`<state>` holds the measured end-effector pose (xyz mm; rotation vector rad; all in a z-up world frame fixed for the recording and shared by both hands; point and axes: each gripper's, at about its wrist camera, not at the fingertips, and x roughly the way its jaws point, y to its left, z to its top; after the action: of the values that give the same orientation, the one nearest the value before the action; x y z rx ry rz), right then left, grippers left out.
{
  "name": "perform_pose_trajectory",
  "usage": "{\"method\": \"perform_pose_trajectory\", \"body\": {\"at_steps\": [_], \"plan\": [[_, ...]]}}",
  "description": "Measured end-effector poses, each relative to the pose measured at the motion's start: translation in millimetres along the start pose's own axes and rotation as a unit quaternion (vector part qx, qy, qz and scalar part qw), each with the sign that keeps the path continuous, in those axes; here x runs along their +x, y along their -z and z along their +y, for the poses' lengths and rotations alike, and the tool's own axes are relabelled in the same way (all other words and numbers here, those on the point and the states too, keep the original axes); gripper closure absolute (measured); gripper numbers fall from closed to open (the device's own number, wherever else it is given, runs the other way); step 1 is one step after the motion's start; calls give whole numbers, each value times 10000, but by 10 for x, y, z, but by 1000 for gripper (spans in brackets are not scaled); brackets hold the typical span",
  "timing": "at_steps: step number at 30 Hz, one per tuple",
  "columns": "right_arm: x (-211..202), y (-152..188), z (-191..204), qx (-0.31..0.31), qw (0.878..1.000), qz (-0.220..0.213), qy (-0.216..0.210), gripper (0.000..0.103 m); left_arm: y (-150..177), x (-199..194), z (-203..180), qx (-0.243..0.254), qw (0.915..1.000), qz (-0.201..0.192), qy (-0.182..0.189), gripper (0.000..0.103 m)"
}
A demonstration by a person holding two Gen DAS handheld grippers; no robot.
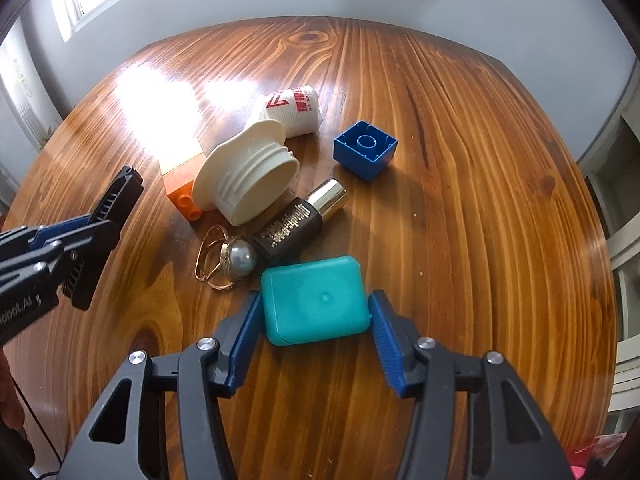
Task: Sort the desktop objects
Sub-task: 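Grasp the black comb with the left gripper while the right grasps the teal soap box, then carry the comb and teal soap box to the box and open both grippers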
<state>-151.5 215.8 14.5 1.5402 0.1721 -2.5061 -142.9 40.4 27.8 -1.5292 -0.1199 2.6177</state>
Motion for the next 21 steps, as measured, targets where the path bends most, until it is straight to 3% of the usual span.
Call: {"method": "perform_pose_trajectory", "body": {"at_steps": [4, 10, 21], "plan": [[-108, 76, -97, 368, 9990, 97, -227, 45, 51, -118, -60, 49, 10000, -65, 5, 74], [-572, 268, -231, 632, 9971, -216, -365, 46, 138, -367, -226, 157, 9996, -210, 57, 74], [-1494, 1024, -801, 1288, 9888, -750, -108, 46, 402, -878, -997, 674, 9955, -489, 453, 74]]}}
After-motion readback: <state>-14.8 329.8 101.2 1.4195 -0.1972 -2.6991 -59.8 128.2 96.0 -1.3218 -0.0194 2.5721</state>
